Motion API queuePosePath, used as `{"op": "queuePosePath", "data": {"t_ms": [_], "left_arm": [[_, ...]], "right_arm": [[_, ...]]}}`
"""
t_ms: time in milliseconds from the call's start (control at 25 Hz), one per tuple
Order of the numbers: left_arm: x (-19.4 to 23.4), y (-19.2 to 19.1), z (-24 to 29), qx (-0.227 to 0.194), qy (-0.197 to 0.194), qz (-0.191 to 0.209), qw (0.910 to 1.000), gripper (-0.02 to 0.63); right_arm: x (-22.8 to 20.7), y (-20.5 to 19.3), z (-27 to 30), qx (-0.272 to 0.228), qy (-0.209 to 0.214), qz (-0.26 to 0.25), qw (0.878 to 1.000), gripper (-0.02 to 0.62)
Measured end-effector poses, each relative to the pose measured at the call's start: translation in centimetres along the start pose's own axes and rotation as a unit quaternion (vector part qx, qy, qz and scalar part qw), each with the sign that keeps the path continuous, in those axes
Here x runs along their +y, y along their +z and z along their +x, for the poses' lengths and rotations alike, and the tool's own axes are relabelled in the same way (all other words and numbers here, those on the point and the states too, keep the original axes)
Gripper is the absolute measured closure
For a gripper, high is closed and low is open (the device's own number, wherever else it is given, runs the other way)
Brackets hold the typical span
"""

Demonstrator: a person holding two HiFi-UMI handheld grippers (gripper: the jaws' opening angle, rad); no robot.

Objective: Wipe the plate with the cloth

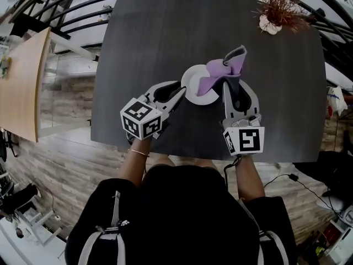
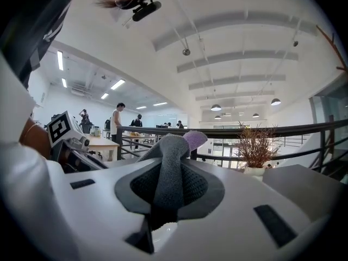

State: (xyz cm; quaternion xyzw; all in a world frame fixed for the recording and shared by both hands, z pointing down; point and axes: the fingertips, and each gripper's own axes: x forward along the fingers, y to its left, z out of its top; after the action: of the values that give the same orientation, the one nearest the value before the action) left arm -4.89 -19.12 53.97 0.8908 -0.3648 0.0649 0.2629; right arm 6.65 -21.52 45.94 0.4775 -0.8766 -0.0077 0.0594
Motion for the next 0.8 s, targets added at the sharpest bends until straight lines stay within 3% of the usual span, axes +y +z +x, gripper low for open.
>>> {"op": "queuePosePath", "data": {"t_ms": [200,560,800], "left_arm": [[0.6,-2.1,1.3,0.033,-0.015,-0.064,0.9973,0.454],[2.4,-4.8,2.0,0.093,0.015,-0.081,0.9923,0.436],[3.0,-5.7,2.7,0.117,0.013,-0.098,0.9882,0.406]], "right_arm": [[-0.6,-1.8,0.8,0.018,-0.013,0.0,1.0,0.531],[-0.5,-4.2,2.1,0.046,-0.012,-0.015,0.999,0.531],[-0.4,-5.5,3.4,0.07,-0.011,-0.038,0.997,0.531]]}}
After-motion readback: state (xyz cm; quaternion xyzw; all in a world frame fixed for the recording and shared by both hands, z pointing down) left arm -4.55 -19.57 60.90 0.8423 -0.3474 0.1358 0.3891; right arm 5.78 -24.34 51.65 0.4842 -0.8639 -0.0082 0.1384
